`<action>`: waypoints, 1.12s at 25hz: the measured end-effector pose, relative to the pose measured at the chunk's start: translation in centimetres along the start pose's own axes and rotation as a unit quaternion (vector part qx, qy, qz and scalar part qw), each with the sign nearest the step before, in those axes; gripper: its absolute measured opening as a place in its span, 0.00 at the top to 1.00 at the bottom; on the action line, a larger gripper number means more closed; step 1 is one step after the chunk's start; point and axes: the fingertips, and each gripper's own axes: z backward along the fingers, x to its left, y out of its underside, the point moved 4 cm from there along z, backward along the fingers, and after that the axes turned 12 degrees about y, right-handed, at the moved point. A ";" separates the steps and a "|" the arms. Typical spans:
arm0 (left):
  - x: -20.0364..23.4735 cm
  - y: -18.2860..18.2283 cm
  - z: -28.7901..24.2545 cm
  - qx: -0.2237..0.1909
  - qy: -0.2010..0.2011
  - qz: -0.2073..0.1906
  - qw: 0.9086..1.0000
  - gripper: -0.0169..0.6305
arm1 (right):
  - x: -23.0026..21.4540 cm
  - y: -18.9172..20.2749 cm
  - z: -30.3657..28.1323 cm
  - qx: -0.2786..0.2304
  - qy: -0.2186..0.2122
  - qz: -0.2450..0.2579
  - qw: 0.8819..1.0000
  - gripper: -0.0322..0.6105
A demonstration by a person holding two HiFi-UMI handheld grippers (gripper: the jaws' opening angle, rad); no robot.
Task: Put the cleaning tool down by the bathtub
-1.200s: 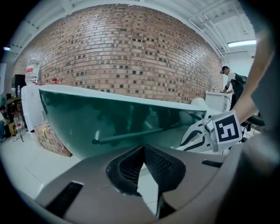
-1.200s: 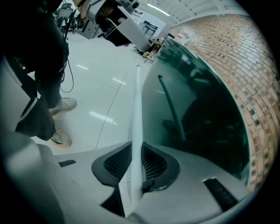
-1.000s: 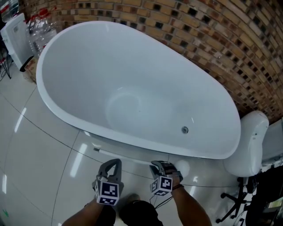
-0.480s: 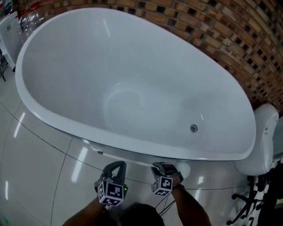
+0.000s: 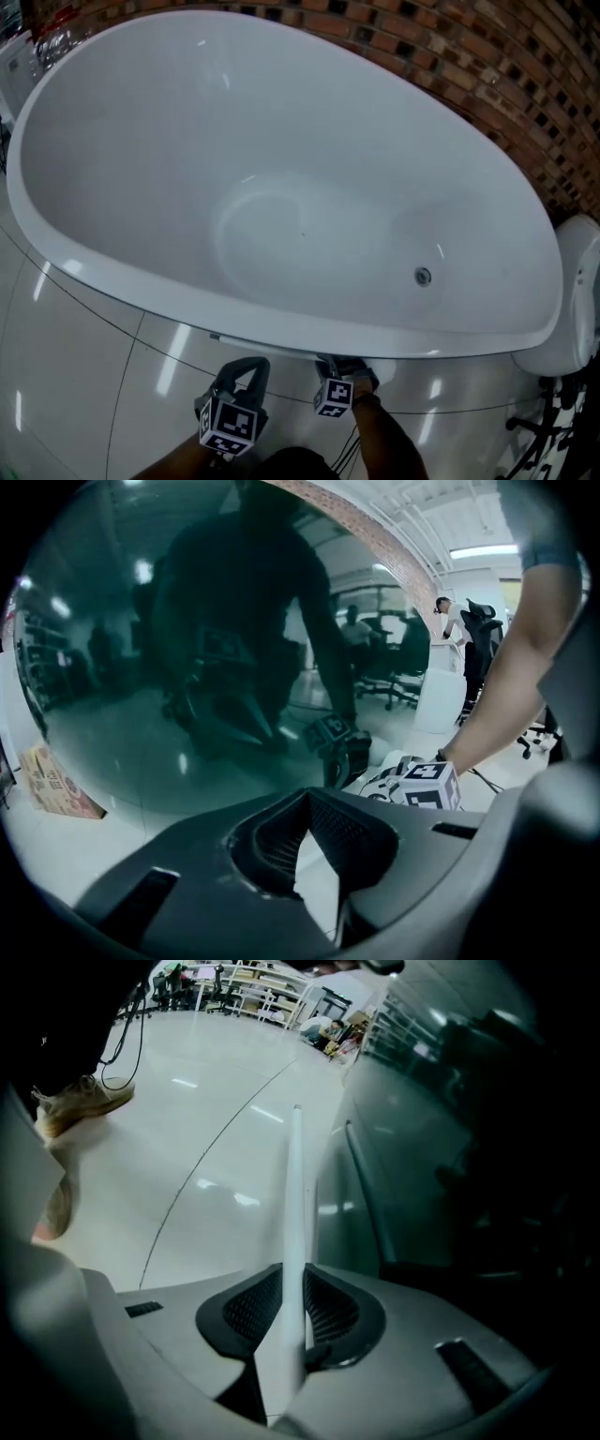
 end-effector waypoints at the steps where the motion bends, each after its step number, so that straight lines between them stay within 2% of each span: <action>1: 0.0 0.0 0.1 0.000 0.000 0.003 1.000 0.97 | 0.3 0.3 -0.5 0.004 0.000 0.006 1.000 0.80; 5: 0.4 0.3 0.4 0.006 0.003 0.004 1.000 0.97 | 1.0 0.7 -2.7 0.025 -0.004 0.001 1.000 0.80; 11: 0.8 0.5 0.3 0.003 0.011 0.013 1.000 0.97 | 3.4 1.4 -5.1 0.058 -0.049 -0.004 0.997 0.80; 17: 1.1 0.3 0.2 -0.005 0.017 0.008 1.000 0.97 | 3.8 1.4 -5.6 0.063 -0.051 -0.048 0.996 0.78; 18: 1.2 0.2 0.2 -0.006 0.017 0.007 1.000 0.97 | 3.6 1.2 -5.5 0.064 -0.053 -0.057 0.995 0.68; 19: 1.2 0.0 0.3 -0.008 0.018 0.007 1.000 0.97 | 3.5 1.2 -5.4 0.065 -0.055 -0.063 0.994 0.66; 23: 1.2 -0.6 0.5 -0.015 0.008 0.007 1.000 0.97 | 2.9 1.2 -4.1 0.065 -0.041 -0.070 0.995 0.68; 26: 0.9 -0.1 1.6 0.005 -0.010 0.005 1.000 0.97 | 1.1 0.3 -1.4 0.065 -0.022 -0.128 0.989 0.74; 28: 0.1 -0.5 2.5 0.014 -0.013 0.006 1.000 0.97 | -0.6 0.0 1.2 0.075 -0.009 -0.184 0.980 0.82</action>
